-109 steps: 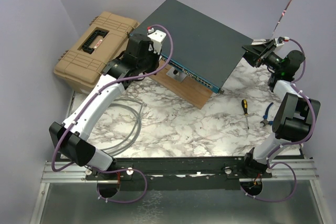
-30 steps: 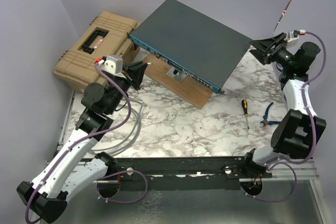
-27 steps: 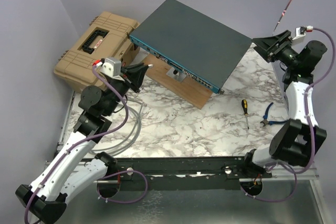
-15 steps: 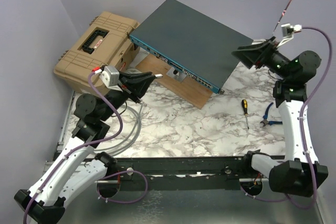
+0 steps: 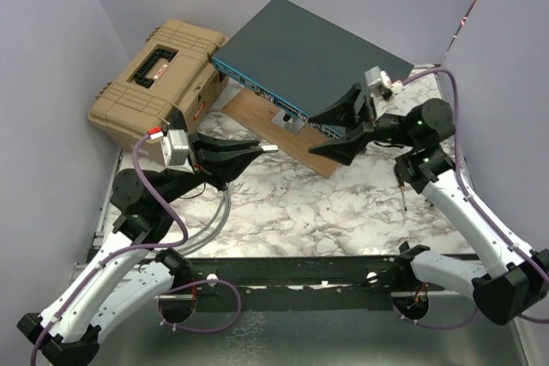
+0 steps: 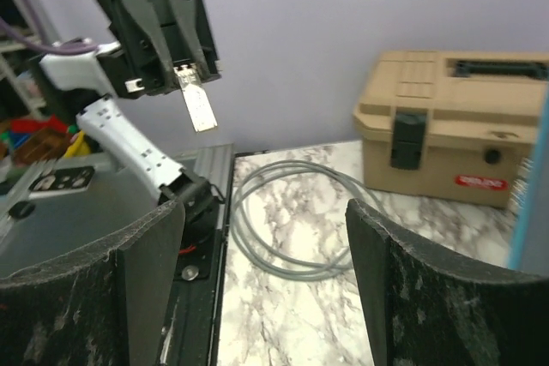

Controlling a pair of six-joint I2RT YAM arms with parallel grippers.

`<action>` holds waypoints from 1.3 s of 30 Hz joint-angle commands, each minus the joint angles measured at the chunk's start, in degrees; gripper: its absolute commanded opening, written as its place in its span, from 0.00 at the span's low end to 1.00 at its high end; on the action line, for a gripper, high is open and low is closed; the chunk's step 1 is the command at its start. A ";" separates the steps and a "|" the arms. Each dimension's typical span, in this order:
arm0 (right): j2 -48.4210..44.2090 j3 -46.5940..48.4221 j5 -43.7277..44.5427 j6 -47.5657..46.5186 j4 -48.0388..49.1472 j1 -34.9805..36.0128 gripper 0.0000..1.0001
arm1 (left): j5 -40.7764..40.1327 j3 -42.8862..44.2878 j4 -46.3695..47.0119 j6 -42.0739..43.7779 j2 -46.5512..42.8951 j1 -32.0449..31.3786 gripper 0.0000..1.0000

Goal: Insert the plug into the switch port
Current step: Adjust the connector.

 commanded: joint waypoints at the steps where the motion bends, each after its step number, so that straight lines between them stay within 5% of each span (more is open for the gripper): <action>1: 4.61 3.68 -1.68 -7.80 0.36 6.81 0.79 | 6.81 -0.47 3.34 -0.79 0.19 -0.56 0.00; 10: 10.83 8.79 -2.35 -8.88 1.06 13.78 0.74 | 9.23 -0.19 4.73 -0.99 0.97 -0.70 0.00; 32: 11.23 10.55 -6.12 -4.85 1.41 16.70 0.67 | 5.92 -1.38 4.94 1.54 2.24 -0.70 0.00; 39: 11.53 11.42 -5.95 -4.73 0.23 17.09 0.58 | 5.05 -1.60 4.94 2.26 2.30 -0.70 0.00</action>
